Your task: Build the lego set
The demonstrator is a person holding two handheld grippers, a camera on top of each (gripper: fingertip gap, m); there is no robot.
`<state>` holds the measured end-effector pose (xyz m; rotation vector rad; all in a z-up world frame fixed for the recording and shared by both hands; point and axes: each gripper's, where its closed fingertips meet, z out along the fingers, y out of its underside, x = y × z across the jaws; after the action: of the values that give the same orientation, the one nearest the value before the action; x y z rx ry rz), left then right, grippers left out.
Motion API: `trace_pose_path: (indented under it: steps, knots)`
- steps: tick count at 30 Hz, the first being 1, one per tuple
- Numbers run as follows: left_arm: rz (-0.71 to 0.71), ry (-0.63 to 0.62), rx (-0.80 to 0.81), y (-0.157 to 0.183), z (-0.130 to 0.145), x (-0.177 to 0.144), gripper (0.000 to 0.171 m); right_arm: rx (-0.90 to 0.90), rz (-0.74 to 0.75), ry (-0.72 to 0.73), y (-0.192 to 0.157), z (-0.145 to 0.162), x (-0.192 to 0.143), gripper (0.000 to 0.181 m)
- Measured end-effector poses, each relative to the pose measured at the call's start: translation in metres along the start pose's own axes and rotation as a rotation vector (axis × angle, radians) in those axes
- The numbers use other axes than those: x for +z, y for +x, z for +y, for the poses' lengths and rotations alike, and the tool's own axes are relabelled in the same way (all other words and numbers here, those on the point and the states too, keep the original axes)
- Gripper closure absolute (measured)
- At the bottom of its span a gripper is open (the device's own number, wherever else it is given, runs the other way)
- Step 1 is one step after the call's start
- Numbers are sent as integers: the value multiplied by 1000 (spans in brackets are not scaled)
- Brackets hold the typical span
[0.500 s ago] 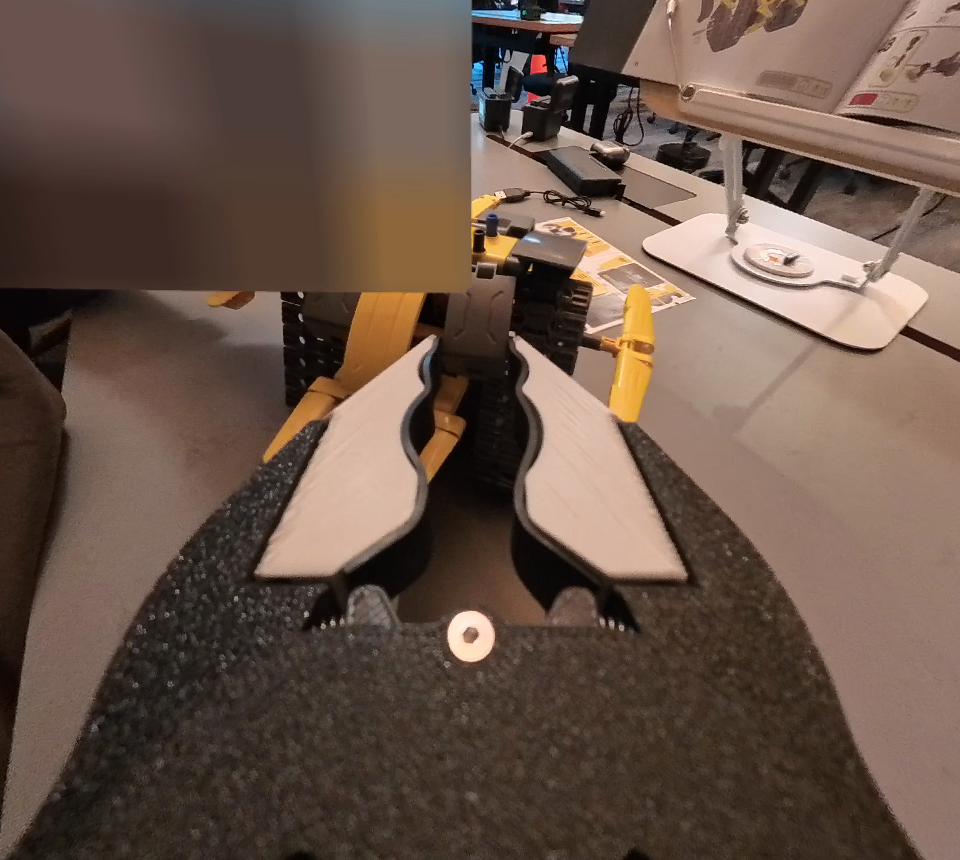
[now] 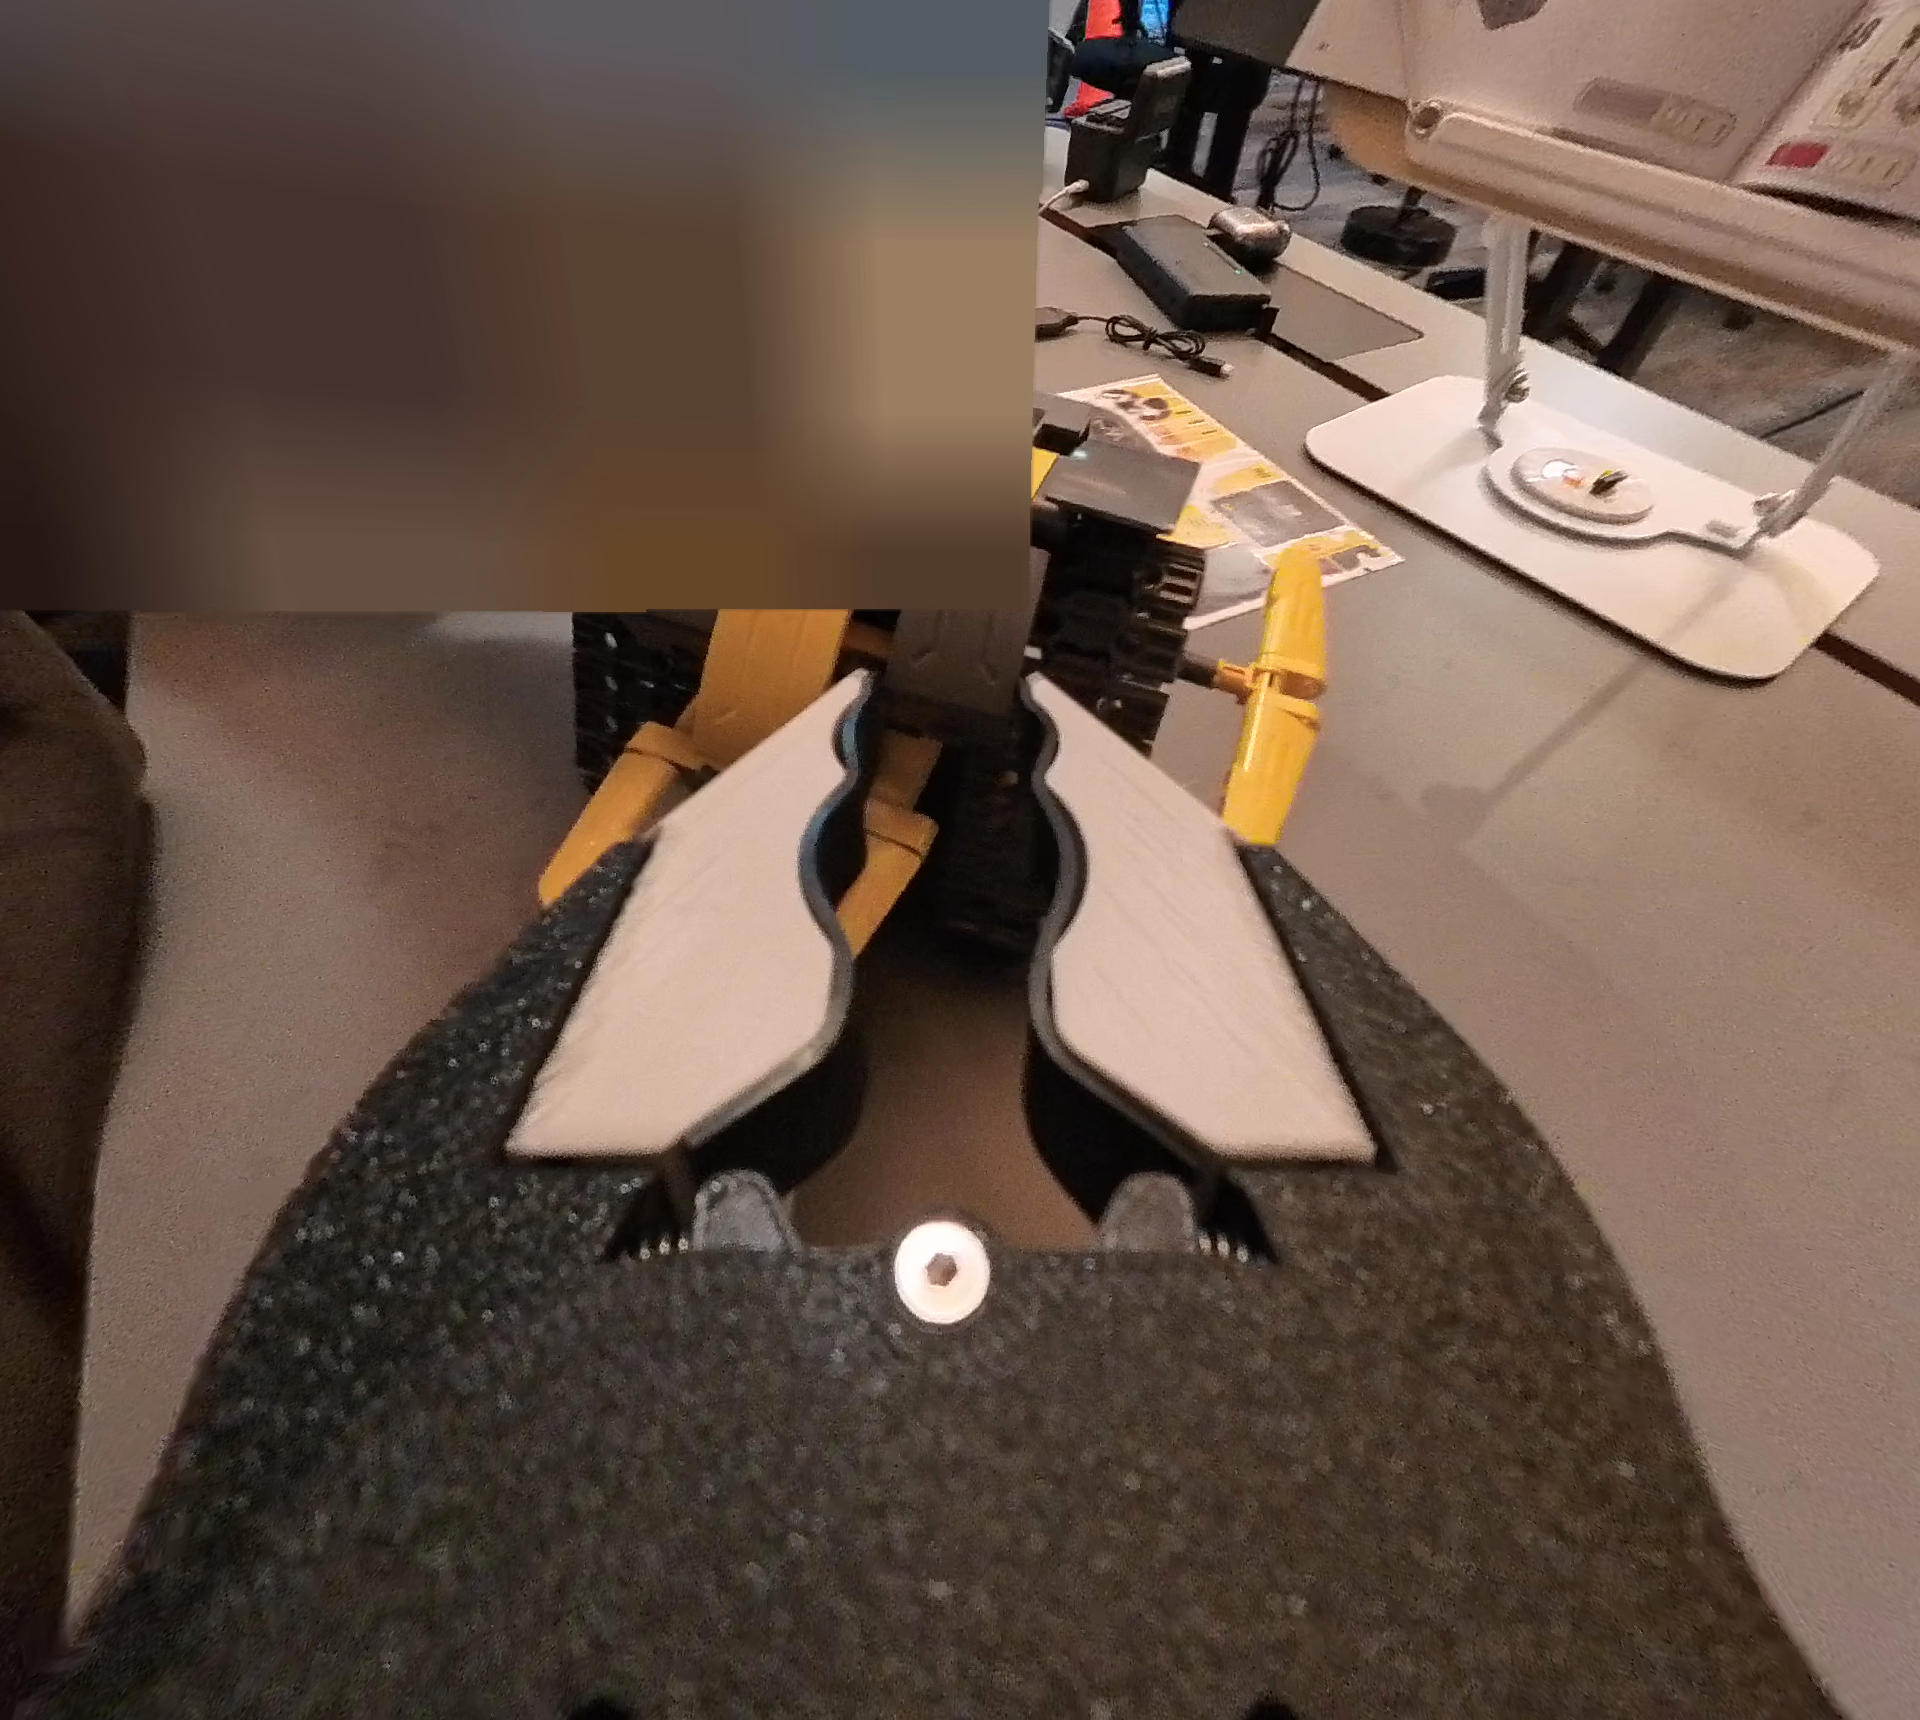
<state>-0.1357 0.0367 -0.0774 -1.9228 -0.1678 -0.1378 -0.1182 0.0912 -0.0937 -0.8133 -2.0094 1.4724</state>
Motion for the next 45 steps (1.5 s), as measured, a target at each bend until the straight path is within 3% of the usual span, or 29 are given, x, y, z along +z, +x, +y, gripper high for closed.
trace_pose_path:
  steps: [30,45]
  knots:
    - [-39,9,43,1,-2,2,97,131,-119,-113,-1,2,-3,158]
    - [-47,-2,121,7,-1,3,94,146,-65,-130,-3,2,-3,158]
